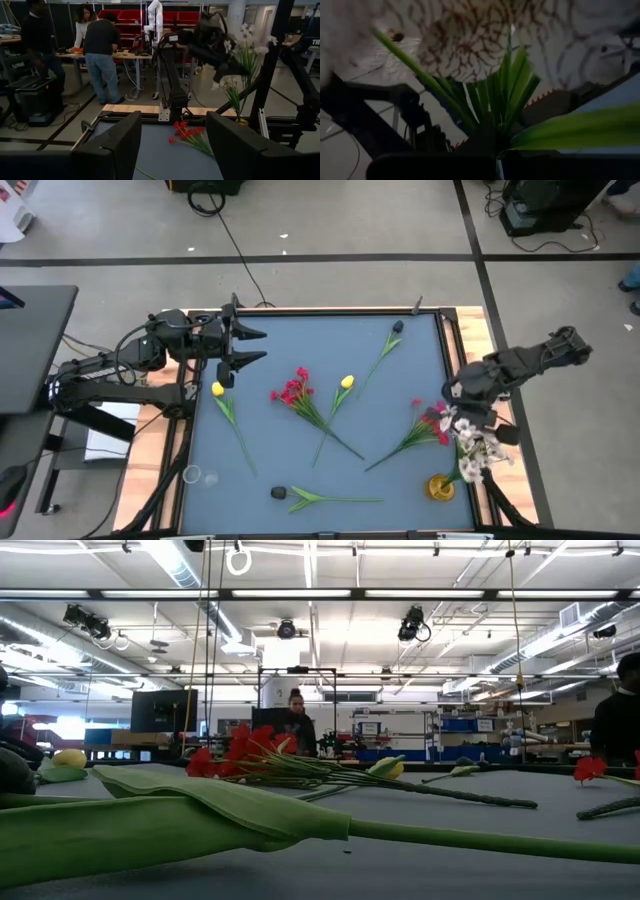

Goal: Sort flowers into vase by color
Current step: Put the white flower into the yellow flower vase

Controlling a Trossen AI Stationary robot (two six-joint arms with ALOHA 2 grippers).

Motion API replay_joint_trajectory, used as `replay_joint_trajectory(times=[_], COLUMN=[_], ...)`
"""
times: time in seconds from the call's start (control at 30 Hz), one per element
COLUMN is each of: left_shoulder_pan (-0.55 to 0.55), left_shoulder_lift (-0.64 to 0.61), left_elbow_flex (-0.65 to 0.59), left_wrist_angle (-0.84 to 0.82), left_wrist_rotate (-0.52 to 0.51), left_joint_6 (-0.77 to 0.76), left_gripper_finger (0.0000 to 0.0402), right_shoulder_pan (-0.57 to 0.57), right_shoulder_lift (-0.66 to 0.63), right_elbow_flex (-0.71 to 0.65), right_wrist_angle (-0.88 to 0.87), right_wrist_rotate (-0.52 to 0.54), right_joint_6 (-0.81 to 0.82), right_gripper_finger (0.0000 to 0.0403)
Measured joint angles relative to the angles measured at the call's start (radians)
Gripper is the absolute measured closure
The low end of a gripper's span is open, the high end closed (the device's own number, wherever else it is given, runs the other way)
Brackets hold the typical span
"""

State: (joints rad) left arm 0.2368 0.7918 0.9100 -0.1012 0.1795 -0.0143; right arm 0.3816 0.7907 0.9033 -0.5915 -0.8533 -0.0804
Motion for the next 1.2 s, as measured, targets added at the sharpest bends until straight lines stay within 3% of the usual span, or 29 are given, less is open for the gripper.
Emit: replay_joint_trajectory(times=[0.27,0.43,0.7,0.97,1.2], left_shoulder_pan=[0.0,0.0,0.0,0.0,0.0], left_shoulder_lift=[0.0,0.0,0.0,0.0,0.0], left_elbow_flex=[0.0,0.0,0.0,0.0,0.0], left_wrist_angle=[0.0,0.0,0.0,0.0,0.0], left_wrist_rotate=[0.0,0.0,0.0,0.0,0.0], left_joint_6=[0.0,0.0,0.0,0.0,0.0], left_gripper_finger=[0.0175,0.0175,0.0175,0.0175,0.0175], right_shoulder_pan=[0.09,0.108,0.108,0.108,0.102], right_shoulder_lift=[-0.002,-0.001,-0.005,-0.013,-0.021], right_elbow_flex=[-0.083,-0.104,-0.112,-0.068,0.042], right_wrist_angle=[0.08,0.07,0.051,0.051,0.06], right_wrist_rotate=[0.021,0.112,0.115,0.028,-0.002], right_joint_6=[-0.002,0.015,0.218,0.29,0.332], right_gripper_finger=[0.0394,0.0385,0.0301,0.02,0.0166])
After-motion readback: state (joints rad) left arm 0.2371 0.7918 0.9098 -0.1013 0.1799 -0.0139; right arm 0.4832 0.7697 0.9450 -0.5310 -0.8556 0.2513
